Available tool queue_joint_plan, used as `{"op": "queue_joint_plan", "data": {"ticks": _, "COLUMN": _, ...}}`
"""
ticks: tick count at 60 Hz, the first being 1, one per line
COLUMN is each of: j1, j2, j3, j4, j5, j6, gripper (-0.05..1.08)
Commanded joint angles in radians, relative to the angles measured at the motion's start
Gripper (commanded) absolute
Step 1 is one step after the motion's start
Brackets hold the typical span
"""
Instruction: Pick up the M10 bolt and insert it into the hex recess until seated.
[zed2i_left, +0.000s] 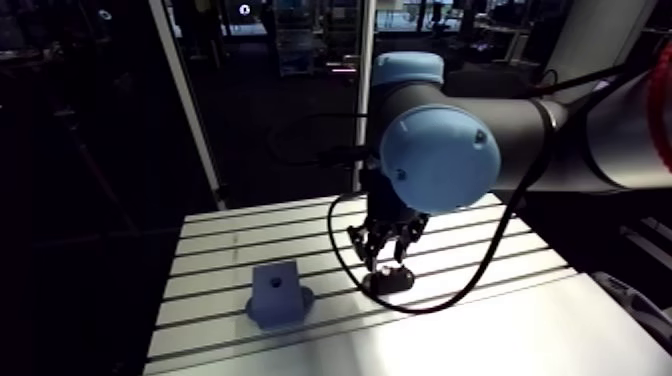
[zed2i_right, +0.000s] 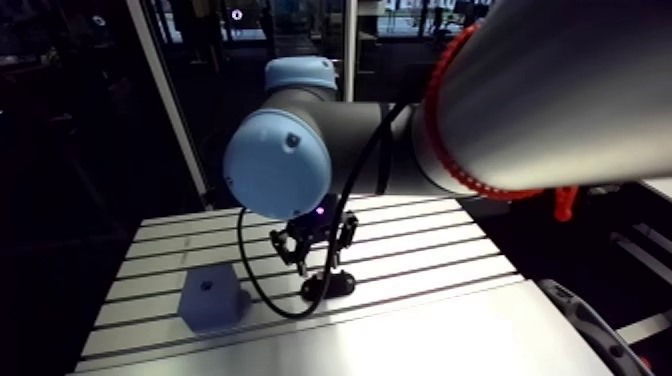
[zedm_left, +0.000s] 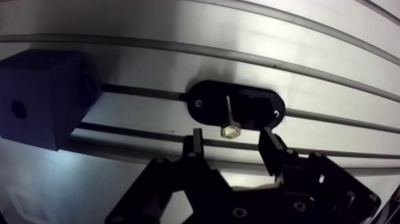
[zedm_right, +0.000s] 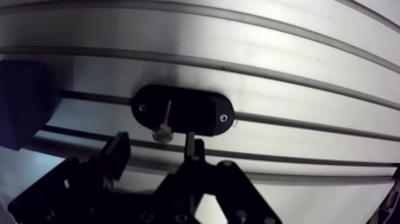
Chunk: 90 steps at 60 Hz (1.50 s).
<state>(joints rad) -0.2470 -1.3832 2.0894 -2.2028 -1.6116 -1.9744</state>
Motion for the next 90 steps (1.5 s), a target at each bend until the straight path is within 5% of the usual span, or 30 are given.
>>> {"op": "queue_joint_plan", "data": {"ticks": 1, "j1": 0.0, "j2": 0.003, "j3": 0.002, "j4": -0.03, "j5": -0.001, "j6": -0.001, "gripper": 0.42}}
{"op": "queue_joint_plan", "data": {"ticks": 90, "j1": 0.0, "j2": 0.022, "j3": 0.015, "j4": -0.032, "j5": -0.012, "j6": 0.001, "gripper": 0.48}}
